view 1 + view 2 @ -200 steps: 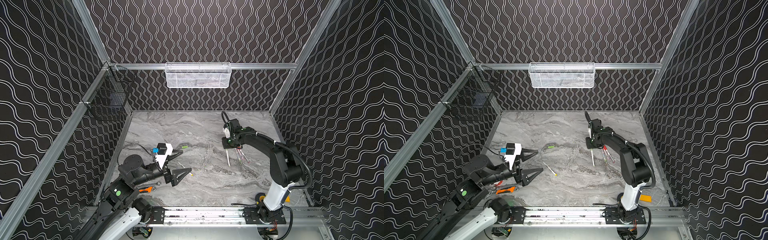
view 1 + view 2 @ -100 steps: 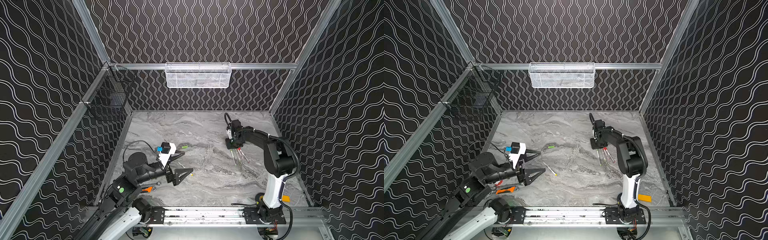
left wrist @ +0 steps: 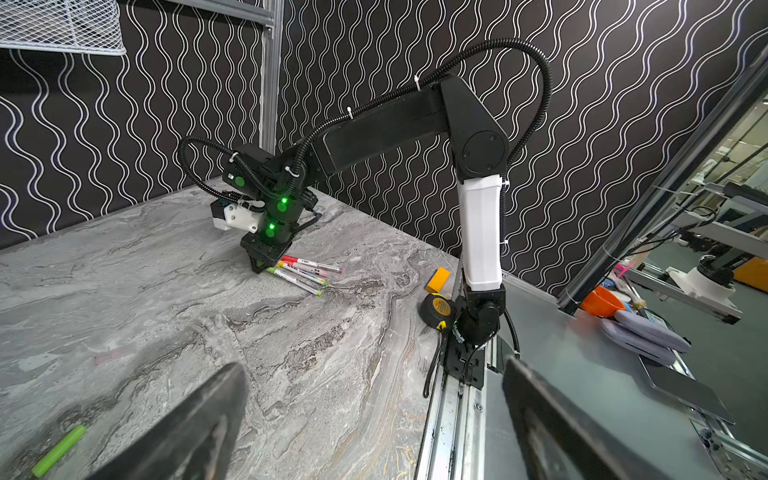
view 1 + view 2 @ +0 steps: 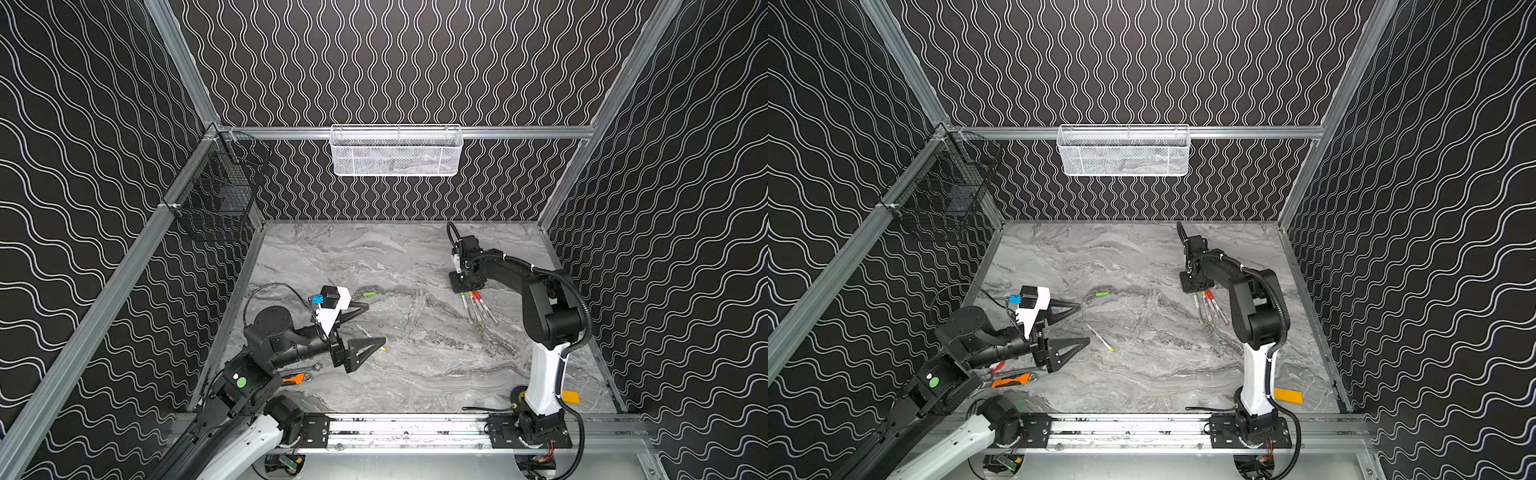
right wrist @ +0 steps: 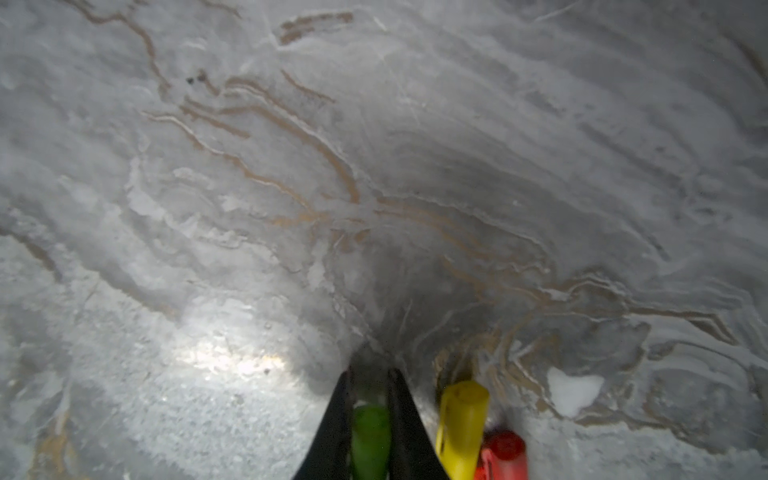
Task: Insert the pens into the pen caps
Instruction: 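Release the capped pen beside the markers and raise the right gripper, then move the right gripper to a loose green cap and close on it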
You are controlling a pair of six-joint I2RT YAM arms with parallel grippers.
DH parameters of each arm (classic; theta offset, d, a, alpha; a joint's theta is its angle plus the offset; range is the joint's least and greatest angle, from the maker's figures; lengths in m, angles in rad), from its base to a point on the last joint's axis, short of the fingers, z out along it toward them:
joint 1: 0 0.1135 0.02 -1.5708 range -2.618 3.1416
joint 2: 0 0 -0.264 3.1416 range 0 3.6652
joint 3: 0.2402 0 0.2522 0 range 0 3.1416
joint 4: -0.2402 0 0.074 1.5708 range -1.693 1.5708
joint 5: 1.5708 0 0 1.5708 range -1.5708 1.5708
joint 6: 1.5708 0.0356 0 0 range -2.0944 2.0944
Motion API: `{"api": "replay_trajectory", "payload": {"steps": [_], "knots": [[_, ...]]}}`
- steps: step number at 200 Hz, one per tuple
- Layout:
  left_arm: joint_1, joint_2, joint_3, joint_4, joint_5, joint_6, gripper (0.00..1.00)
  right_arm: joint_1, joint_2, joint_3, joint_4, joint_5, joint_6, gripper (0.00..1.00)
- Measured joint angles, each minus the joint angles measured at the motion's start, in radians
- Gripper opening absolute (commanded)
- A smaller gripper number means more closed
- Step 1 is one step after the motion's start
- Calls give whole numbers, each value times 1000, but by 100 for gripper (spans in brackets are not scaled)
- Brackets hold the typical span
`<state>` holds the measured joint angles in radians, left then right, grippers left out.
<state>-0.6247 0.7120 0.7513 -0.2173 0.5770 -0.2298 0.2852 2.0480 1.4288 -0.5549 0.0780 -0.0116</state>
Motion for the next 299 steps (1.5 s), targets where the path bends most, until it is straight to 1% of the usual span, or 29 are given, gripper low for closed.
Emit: {"api": "replay_trajectory", "payload": {"steps": [35,59,70,96,108,125,143,156,173,198,215,231,248,269,281,299], "knots": [[0,-5,0,0,-6,0,99,2,-26,21,-12,14,-7,35],[0,-11,0,-2,-23,0,99,22,-69,15,-8,23,-24,46],[0,-18,0,-3,-32,0,99,48,-101,-3,1,6,-37,50],[0,-40,0,-11,-87,0,99,132,-174,-56,30,-79,-80,56],[0,-46,1,-33,-138,0,99,188,-202,-89,58,-129,-97,58],[0,-47,11,-86,-240,-3,99,274,-228,-144,105,-203,-113,59],[0,-43,30,-162,-377,-14,99,364,-241,-193,150,-271,-116,60],[0,-37,40,-220,-489,-35,99,411,-238,-200,175,-298,-109,60],[0,-32,45,-301,-628,-66,99,471,-216,-188,211,-324,-105,60],[0,-24,54,-394,-778,-113,99,540,-147,-134,229,-325,-92,60],[0,-23,55,-447,-867,-148,99,552,-85,-76,238,-314,-67,61],[0,-27,55,-497,-938,-187,99,550,-37,-20,234,-270,-47,62],[0,-42,54,-533,-986,-212,99,542,29,66,216,-229,-30,62],[1,-65,52,-555,-1015,-224,99,519,118,180,175,-201,-31,63],[1,-76,50,-556,-1025,-235,99,505,152,218,155,-175,-38,65],[1,-83,47,-561,-1033,-235,99,485,191,259,129,-159,-58,65]]}}
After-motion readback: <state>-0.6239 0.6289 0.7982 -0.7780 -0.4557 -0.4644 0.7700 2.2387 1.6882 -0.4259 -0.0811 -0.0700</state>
